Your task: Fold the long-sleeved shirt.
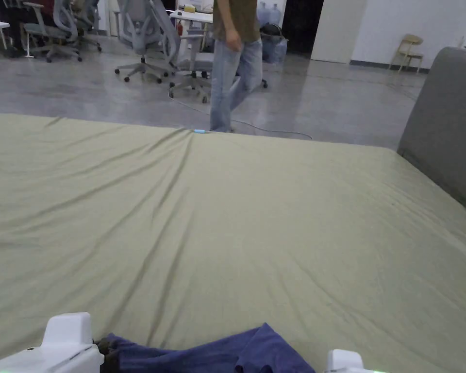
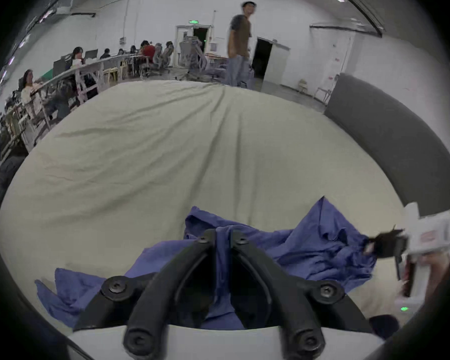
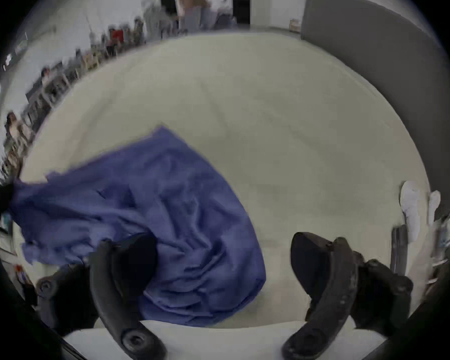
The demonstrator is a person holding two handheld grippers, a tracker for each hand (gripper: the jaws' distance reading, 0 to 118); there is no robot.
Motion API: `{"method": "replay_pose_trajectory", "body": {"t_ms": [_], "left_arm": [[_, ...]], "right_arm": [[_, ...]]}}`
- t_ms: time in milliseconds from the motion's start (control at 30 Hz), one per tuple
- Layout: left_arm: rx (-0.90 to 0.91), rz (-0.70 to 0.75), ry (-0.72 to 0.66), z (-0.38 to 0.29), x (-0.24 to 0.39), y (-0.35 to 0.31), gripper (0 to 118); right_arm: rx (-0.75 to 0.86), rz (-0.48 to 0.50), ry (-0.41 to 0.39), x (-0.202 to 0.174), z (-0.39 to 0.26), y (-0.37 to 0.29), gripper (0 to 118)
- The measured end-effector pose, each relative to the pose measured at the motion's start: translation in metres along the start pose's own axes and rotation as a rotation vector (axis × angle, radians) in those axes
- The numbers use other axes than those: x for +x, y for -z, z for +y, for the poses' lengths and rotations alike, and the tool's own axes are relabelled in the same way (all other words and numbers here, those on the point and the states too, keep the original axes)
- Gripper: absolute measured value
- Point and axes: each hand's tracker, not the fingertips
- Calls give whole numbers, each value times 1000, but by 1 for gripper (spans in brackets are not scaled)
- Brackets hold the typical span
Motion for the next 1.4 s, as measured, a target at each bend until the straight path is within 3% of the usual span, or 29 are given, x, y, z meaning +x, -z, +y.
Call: {"method": "replay_pose_trajectory", "body": {"t_ms": [33,67,100,133,167,267,300,433,533,600,667,700,767,867,1000,1100,1267,1400], "left_arm": [[4,-2,-20,-1,0,-6,8],[4,-6,-46,1,-2,-9,8],[11,-8,-71,2,-3,-16,8],[25,-17,-98,2,-4,-27,8],[48,-30,-115,3,-3,-40,8],[156,-58,-144,10,1,-87,8],[194,-66,-152,14,2,-103,8],[366,-91,-187,45,7,-163,8],[496,-115,-194,89,14,-200,8],[578,-129,-204,129,12,-216,8],[633,-134,-218,173,6,-225,8],[663,-157,-235,193,2,-230,8],[685,-156,-247,234,-3,-235,8],[733,-96,-192,289,-5,-234,8],[755,-140,-162,347,-4,-218,8],[761,-199,-179,383,-5,-190,8],[735,-118,-149,410,-9,-131,8],[688,-87,-126,391,-20,-74,8]], "right_arm": [[-38,15,24,-17,13,12,93],[-39,61,56,-16,11,11,80],[-1,190,113,-11,11,3,46],[12,208,138,-9,10,-11,22],[47,149,143,-15,4,-28,16],[381,166,12,-24,-18,-98,15],[474,100,-33,-56,-24,-134,15],[760,190,-58,-78,-28,-226,15],[913,164,-100,-98,-3,-281,15],[1001,180,-109,-89,27,-314,15],[1057,107,-127,-96,67,-344,15],[1079,87,-116,-76,84,-357,15],[1100,32,-119,-74,129,-380,15],[1092,34,-103,-46,190,-404,15],[1030,-33,-133,-26,261,-423,15],[1002,-40,-98,-14,310,-425,15],[957,-21,-71,2,361,-395,15],[887,-46,-96,-6,374,-325,15]]}}
